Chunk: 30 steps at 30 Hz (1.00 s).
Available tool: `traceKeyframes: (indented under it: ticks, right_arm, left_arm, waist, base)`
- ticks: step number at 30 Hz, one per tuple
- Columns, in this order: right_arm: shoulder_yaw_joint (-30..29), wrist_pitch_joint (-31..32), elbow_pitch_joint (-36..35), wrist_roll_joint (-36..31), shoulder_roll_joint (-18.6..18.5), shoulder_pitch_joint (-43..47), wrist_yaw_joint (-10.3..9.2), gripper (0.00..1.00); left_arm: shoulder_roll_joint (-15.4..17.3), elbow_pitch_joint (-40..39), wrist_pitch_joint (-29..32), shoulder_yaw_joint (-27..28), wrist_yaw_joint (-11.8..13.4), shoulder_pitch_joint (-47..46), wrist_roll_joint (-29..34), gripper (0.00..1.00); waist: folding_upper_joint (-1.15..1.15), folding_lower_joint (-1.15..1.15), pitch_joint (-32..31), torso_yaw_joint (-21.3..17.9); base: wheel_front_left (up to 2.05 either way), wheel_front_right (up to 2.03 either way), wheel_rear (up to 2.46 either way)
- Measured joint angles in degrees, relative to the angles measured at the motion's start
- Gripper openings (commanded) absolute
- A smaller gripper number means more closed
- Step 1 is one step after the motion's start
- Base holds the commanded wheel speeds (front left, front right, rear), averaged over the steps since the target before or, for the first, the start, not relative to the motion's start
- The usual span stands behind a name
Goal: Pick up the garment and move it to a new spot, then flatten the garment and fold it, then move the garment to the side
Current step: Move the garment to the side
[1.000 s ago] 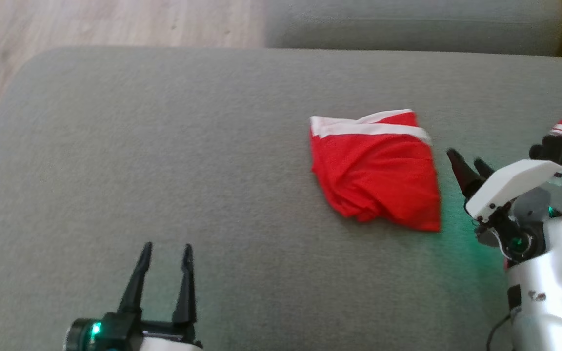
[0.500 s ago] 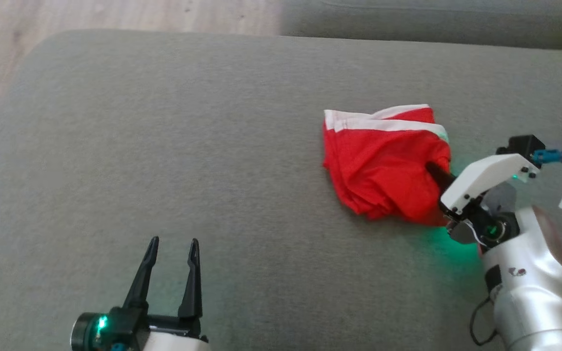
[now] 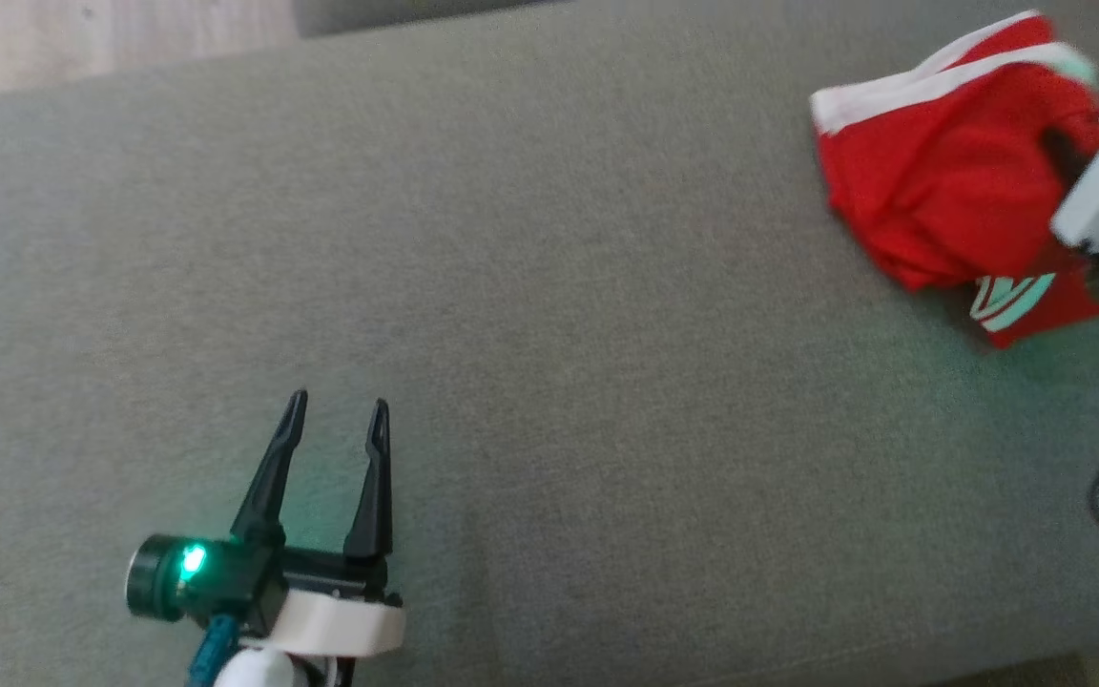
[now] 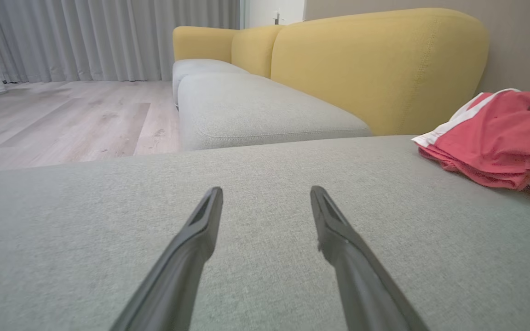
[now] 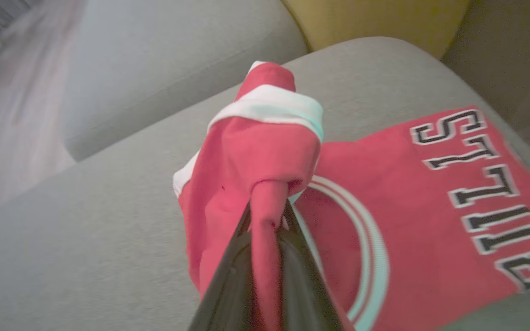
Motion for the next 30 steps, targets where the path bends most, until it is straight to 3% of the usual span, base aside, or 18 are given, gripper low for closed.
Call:
traceKeyframes:
  ticks: [7, 8, 9, 16, 22, 30]
  right_arm:
    - [-2.22, 4.64, -1.38, -11.9, -3.69, -0.43, 0.0, 0.0]
    - [-2.29, 4.15, -1.66, -14.5, -4.05, -0.4, 0.0, 0.37]
    - [-2.49, 3.03, -2.04, -17.26, -4.52, -0.4, 0.0, 1.0]
    - [-1.27, -10.7, -8.33, -29.13, -4.83, 0.12, 0.0, 1.0]
    - [-0.16, -19.11, -15.53, -26.5, -1.2, 4.37, 0.0, 1.0]
    - [5.16, -27.38, -30.51, -22.65, 4.05, 24.73, 0.0, 1.0]
  left_arm:
    - [0.45, 0.54, 0.0, 0.15, -0.53, -1.12, 0.45, 1.0]
    - [0.48, 0.55, 0.0, 0.16, -0.62, -1.16, 0.54, 1.0]
    - [0.48, 0.54, 0.0, 0.18, -0.7, -1.23, 0.53, 1.0]
    - [0.36, 0.54, 0.0, 0.44, -0.05, -1.37, -0.12, 1.0]
    - [0.01, 0.67, 0.0, 0.7, -0.38, 0.29, -4.03, 1.0]
    - [-0.07, 1.47, 0.0, 4.32, 1.36, 6.18, -5.56, 1.0]
  waist:
    - [0.0, 0.02, 3.94, -1.57]
    - [0.0, 0.01, 4.1, -1.37]
    - [0.0, 0.0, 4.21, -1.1]
    - [0.0, -0.01, 2.56, 0.22]
    - [0.0, -0.01, -1.22, 1.03]
    - [0.0, -0.02, -8.33, 2.63]
  base:
    - [0.0, 0.0, 0.0]
    - [0.0, 0.0, 0.0]
    - [0.0, 0.0, 0.0]
    - [0.0, 0.0, 0.0]
    - [0.0, 0.0, 0.0]
    - [0.0, 0.0, 0.0]
